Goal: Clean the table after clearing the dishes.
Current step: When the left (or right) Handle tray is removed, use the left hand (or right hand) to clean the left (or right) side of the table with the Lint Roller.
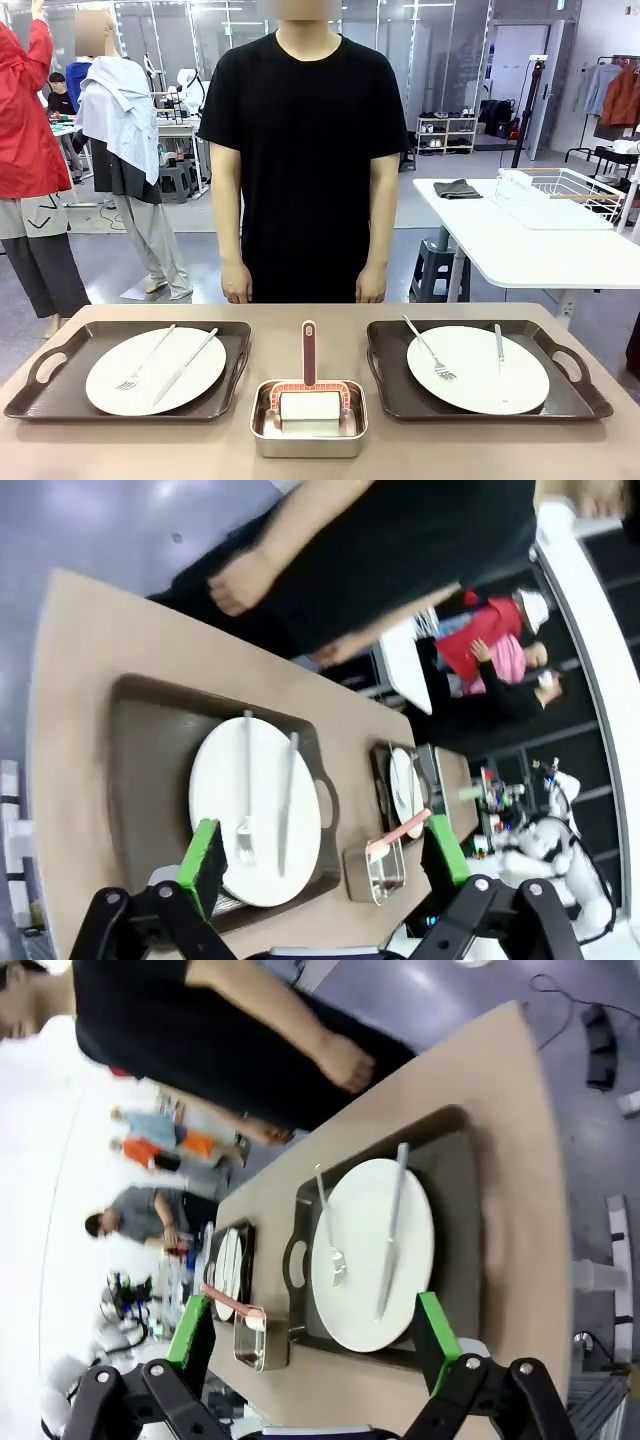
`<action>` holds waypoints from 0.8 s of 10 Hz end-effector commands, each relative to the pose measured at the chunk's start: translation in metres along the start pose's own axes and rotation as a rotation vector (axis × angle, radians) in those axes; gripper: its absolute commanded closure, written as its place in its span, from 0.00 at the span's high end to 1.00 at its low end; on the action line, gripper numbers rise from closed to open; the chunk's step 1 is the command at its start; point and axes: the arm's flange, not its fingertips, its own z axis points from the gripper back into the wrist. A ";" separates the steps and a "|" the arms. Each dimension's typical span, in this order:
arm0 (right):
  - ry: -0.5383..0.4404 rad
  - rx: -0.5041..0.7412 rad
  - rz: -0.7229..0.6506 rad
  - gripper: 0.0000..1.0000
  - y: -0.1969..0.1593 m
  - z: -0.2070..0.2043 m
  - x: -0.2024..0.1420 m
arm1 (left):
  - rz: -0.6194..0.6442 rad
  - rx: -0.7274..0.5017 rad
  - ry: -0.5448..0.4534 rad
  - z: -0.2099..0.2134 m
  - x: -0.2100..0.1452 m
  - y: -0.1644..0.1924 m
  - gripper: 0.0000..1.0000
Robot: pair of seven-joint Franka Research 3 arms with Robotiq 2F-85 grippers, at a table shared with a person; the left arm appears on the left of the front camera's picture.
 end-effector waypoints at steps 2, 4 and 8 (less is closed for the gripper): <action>-0.084 -0.031 -0.053 1.00 0.002 0.025 -0.019 | 0.039 0.114 -0.095 0.042 -0.026 0.002 1.00; -0.075 -0.019 -0.033 1.00 -0.011 0.034 -0.015 | 0.020 0.171 -0.082 0.023 -0.019 -0.006 1.00; -0.075 -0.019 -0.033 1.00 -0.011 0.034 -0.015 | 0.039 0.098 -0.103 0.056 -0.023 0.014 1.00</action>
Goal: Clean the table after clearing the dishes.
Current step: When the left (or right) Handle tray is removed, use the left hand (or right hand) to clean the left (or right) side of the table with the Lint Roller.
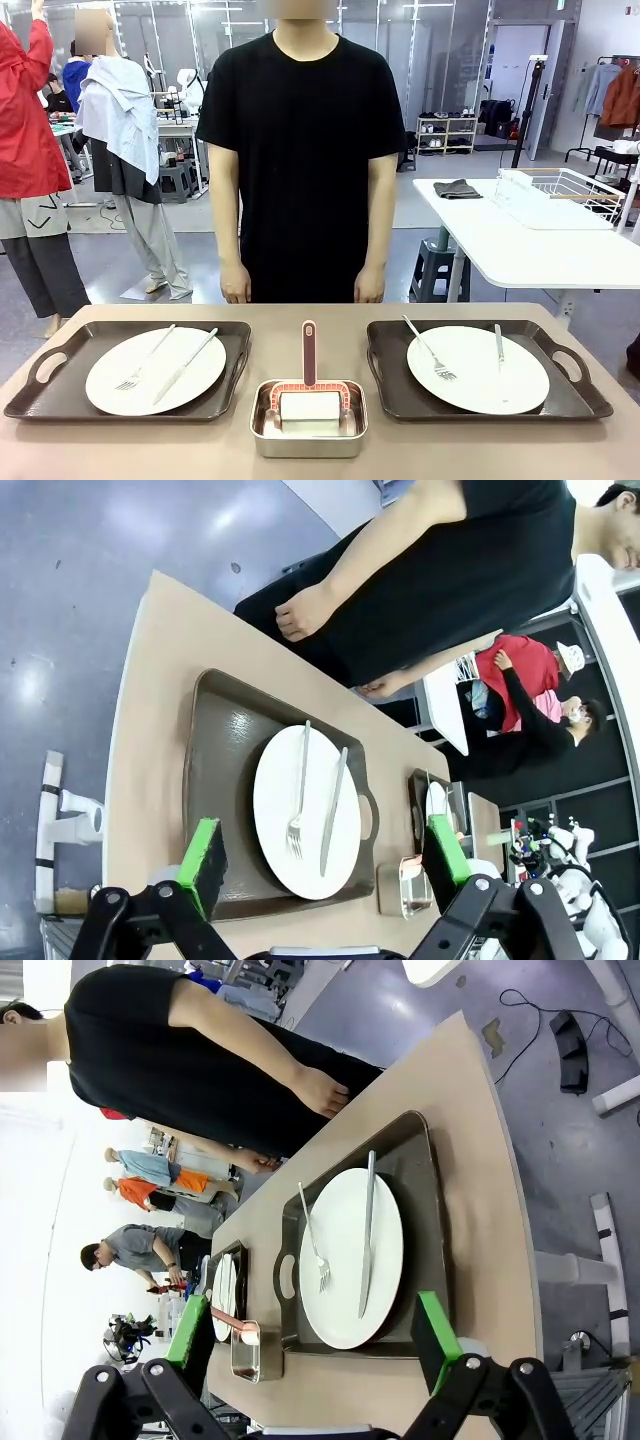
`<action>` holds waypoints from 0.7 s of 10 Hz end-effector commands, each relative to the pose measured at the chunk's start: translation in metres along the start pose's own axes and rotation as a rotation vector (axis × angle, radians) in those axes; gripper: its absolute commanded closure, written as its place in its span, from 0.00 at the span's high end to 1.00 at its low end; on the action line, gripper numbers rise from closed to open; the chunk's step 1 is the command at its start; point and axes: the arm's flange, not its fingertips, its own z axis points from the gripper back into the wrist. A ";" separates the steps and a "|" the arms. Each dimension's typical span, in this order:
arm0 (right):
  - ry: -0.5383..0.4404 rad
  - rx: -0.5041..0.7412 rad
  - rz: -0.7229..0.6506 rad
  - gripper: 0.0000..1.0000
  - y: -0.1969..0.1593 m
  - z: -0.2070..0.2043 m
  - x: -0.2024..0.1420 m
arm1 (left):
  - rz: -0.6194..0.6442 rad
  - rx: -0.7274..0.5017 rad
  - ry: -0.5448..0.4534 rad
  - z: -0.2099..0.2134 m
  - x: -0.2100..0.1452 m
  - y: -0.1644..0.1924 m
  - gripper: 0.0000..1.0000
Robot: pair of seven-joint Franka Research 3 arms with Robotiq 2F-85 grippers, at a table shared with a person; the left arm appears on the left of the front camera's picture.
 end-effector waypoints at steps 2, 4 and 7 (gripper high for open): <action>0.005 0.005 0.004 1.00 0.002 0.000 0.000 | 0.000 -0.019 0.001 0.004 0.001 0.001 1.00; 0.005 0.005 0.004 1.00 0.002 0.000 0.000 | 0.000 -0.019 0.001 0.004 0.001 0.001 1.00; 0.005 0.005 0.004 1.00 0.002 0.000 0.000 | 0.000 -0.019 0.001 0.004 0.001 0.001 1.00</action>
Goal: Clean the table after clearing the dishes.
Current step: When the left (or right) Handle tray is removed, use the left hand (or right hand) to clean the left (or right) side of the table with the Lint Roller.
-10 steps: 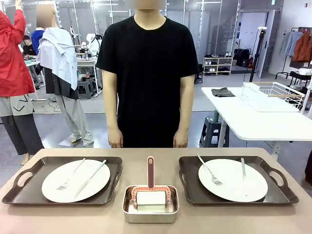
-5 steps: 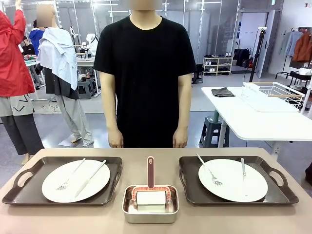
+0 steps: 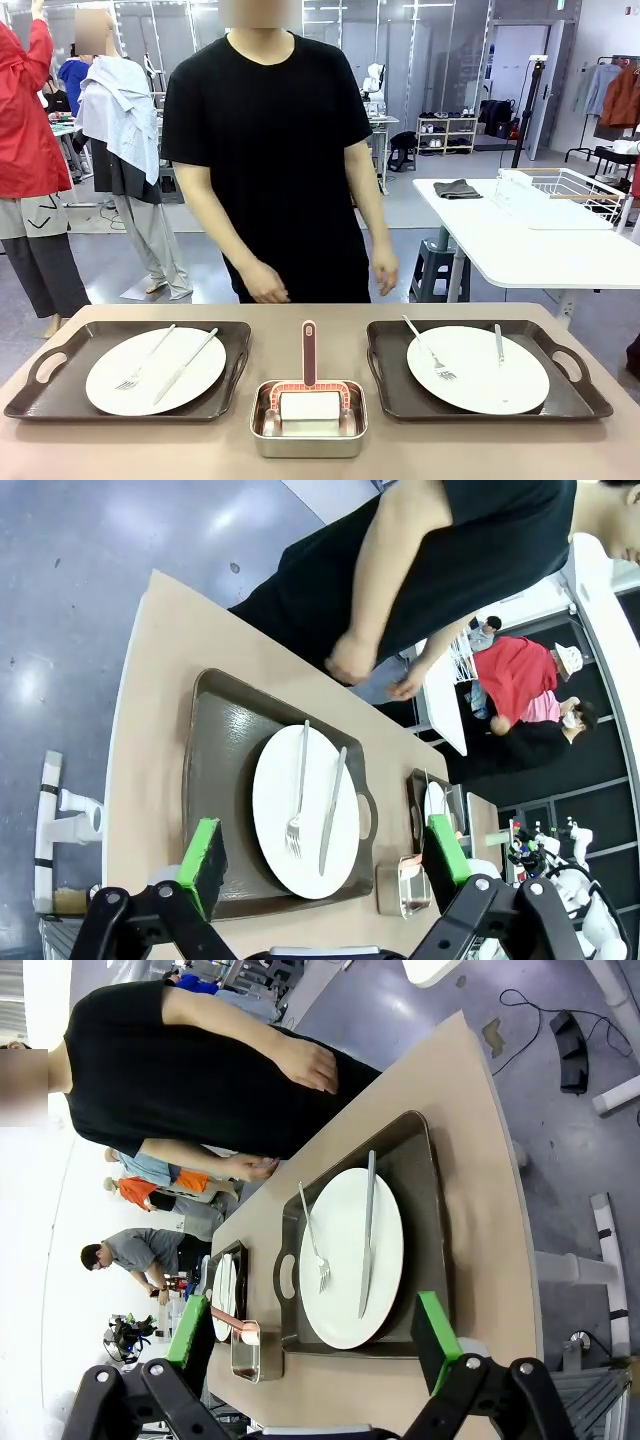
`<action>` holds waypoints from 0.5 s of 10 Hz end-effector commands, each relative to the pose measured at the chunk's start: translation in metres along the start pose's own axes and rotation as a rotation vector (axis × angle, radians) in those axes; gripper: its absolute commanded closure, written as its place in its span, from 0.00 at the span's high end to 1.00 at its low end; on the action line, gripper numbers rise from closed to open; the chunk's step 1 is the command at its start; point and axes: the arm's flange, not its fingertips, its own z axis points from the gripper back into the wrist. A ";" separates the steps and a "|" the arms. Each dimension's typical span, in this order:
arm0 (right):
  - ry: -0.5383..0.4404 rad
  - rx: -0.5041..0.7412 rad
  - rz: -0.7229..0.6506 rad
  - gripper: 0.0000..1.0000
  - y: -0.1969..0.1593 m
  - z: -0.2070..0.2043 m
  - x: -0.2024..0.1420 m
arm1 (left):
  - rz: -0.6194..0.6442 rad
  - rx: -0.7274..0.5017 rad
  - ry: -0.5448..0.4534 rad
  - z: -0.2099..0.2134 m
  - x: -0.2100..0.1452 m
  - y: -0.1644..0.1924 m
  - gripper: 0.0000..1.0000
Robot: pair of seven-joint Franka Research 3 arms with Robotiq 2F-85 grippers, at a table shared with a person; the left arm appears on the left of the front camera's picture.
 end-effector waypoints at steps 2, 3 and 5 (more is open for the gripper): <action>0.005 0.005 0.003 1.00 0.002 0.000 0.000 | -0.001 -0.016 0.001 0.003 0.002 0.001 1.00; 0.005 0.005 0.003 1.00 0.002 0.000 0.000 | -0.001 -0.016 0.001 0.003 0.002 0.001 1.00; 0.005 0.005 0.003 1.00 0.002 0.000 0.000 | -0.001 -0.016 0.001 0.003 0.002 0.001 1.00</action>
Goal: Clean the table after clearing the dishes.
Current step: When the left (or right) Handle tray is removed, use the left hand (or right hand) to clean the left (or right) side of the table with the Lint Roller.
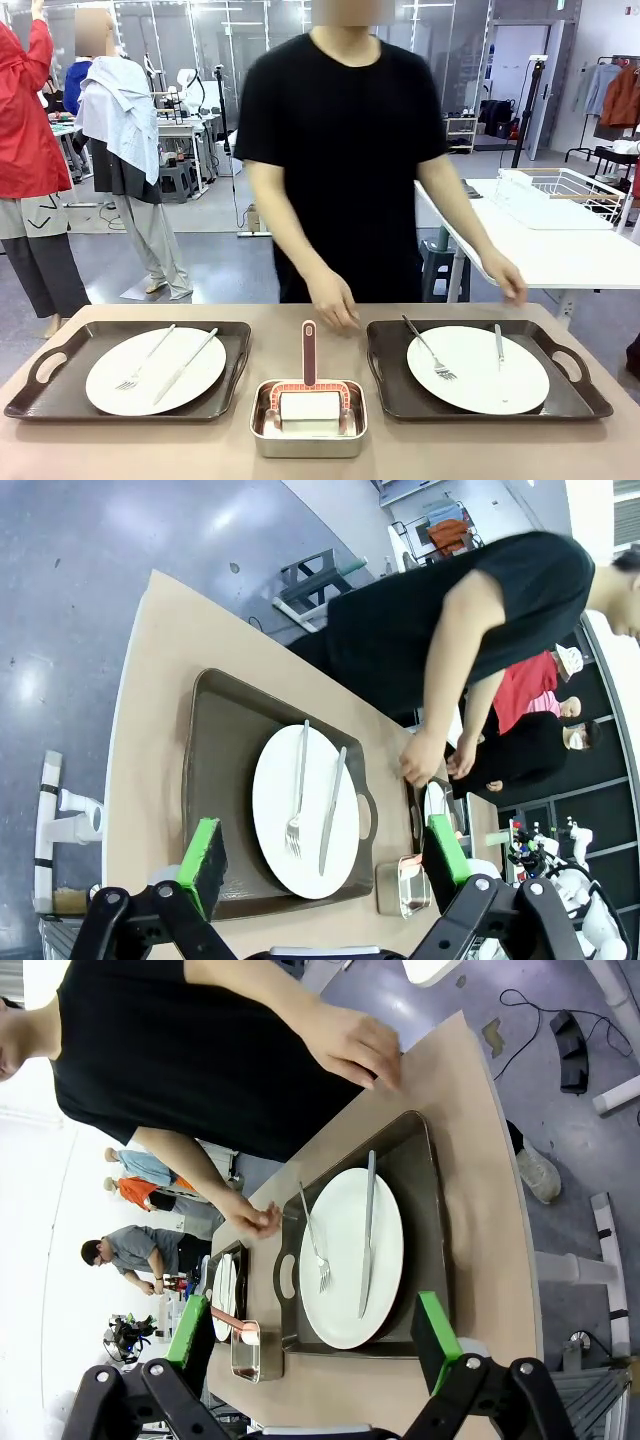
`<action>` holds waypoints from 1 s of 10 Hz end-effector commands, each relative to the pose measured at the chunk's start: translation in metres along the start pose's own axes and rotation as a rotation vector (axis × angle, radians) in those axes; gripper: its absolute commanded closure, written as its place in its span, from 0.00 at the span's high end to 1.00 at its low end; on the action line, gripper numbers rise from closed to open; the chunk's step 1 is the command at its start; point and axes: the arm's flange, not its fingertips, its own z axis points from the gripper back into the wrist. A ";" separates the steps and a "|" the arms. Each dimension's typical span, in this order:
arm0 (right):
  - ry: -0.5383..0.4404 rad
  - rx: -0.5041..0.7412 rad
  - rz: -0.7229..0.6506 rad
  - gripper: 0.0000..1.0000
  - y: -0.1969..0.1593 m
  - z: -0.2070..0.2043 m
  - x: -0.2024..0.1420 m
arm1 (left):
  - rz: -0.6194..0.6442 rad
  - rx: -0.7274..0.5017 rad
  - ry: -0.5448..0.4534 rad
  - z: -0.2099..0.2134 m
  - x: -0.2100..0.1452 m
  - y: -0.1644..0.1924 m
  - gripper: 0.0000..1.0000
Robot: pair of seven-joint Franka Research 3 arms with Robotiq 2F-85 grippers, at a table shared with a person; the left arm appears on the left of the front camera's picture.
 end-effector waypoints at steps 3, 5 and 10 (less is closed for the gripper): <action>0.005 0.005 0.003 1.00 0.002 0.000 0.000 | -0.001 -0.016 0.001 0.003 0.002 0.001 1.00; 0.005 0.005 0.003 1.00 0.002 0.000 0.000 | -0.001 -0.016 0.001 0.003 0.002 0.001 1.00; 0.005 0.005 0.003 1.00 0.002 0.000 0.000 | -0.001 -0.016 0.001 0.003 0.002 0.001 1.00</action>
